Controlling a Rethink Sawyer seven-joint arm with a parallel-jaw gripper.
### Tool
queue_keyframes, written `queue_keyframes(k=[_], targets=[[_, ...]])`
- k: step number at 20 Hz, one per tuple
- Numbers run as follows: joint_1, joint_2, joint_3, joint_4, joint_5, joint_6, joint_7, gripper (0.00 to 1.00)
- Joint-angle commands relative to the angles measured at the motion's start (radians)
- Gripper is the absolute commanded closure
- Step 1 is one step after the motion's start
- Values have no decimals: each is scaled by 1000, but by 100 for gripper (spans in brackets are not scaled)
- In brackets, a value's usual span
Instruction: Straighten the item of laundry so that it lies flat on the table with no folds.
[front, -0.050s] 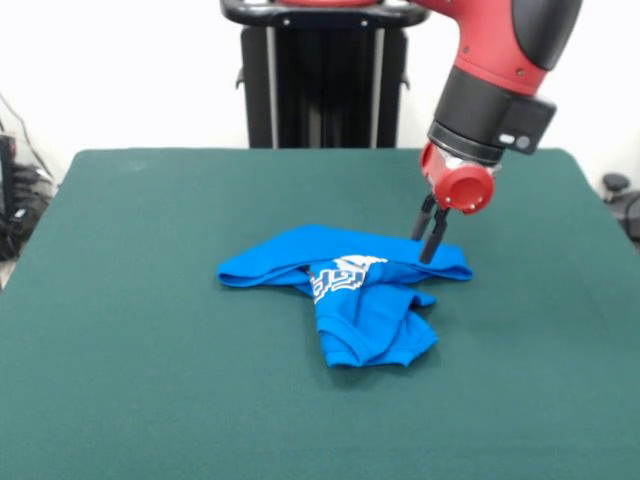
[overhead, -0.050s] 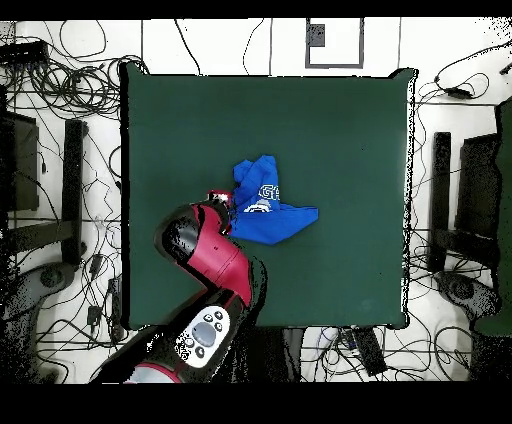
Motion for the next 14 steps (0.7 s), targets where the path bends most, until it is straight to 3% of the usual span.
queue_keyframes(k=[1,14], targets=[[-4,19,160,23,-26,-42,144,0],[47,-9,90,-5,-2,54,174,0]])
